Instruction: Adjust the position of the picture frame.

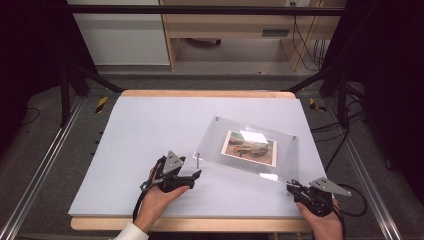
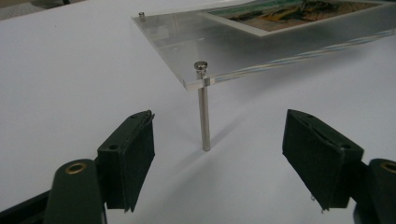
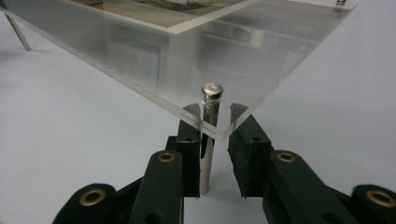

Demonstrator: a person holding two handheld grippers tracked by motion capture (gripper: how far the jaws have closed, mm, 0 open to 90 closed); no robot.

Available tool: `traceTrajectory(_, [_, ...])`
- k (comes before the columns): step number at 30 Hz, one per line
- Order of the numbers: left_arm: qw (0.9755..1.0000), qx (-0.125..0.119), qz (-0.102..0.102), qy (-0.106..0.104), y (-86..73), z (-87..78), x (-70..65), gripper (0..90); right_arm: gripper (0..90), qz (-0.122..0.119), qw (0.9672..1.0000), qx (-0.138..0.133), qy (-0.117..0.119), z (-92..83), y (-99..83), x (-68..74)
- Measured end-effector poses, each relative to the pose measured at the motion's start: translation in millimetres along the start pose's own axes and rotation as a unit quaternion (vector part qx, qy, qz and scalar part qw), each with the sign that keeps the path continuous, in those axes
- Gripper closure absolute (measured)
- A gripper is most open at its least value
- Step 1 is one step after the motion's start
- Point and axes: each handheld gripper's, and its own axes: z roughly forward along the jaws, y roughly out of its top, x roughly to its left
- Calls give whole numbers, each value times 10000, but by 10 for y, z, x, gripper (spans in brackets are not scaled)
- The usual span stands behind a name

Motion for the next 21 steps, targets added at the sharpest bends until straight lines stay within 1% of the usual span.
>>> traceTrajectory(3, [9999, -19, -126, -4, 21, 55, 21, 271, 761, 5, 10000, -8, 23, 17, 4, 2])
traceTrajectory(5, [10000, 17, -84, 0, 35, 100, 30, 289, 770, 34, 10000, -2, 60, 42, 8, -5])
traceTrajectory(6, [10000, 23, -67, -9, 38, 116, 32, 323, 785, 62, 9999, -8, 101, 61, 13, -9])
traceTrajectory(8, [9999, 98, -35, -14, 35, 167, 43, 347, 809, 95, 9998, -11, 145, 79, 21, -15])
traceTrajectory(11, [9998, 174, -42, 4, 16, 228, 52, 386, 843, 116, 9997, -23, 214, 91, 32, -13])
traceTrajectory(12, [9998, 185, -79, -31, 13, 248, 61, 398, 845, 103, 9997, -17, 213, 91, 34, -12])
traceTrajectory(14, [9998, 165, -115, -59, 14, 274, 75, 437, 845, 118, 9997, -11, 216, 88, 36, -13])
traceTrajectory(16, [9998, 150, -141, -1, 15, 298, 98, 461, 846, 137, 9997, 1, 209, 87, 37, -13])
traceTrajectory(17, [9998, 129, -163, -14, 14, 311, 109, 484, 846, 148, 9997, 8, 206, 87, 38, -13])
traceTrajectory(19, [9998, 77, -181, 26, 23, 331, 133, 530, 846, 175, 9996, 5, 216, 86, 39, -14])
traceTrajectory(20, [9998, 62, -208, 6, 29, 340, 136, 546, 846, 179, 9996, 4, 223, 86, 39, -16])
traceTrajectory(21, [9998, 49, -193, -25, 37, 354, 144, 563, 846, 187, 9996, 4, 227, 85, 40, -18])
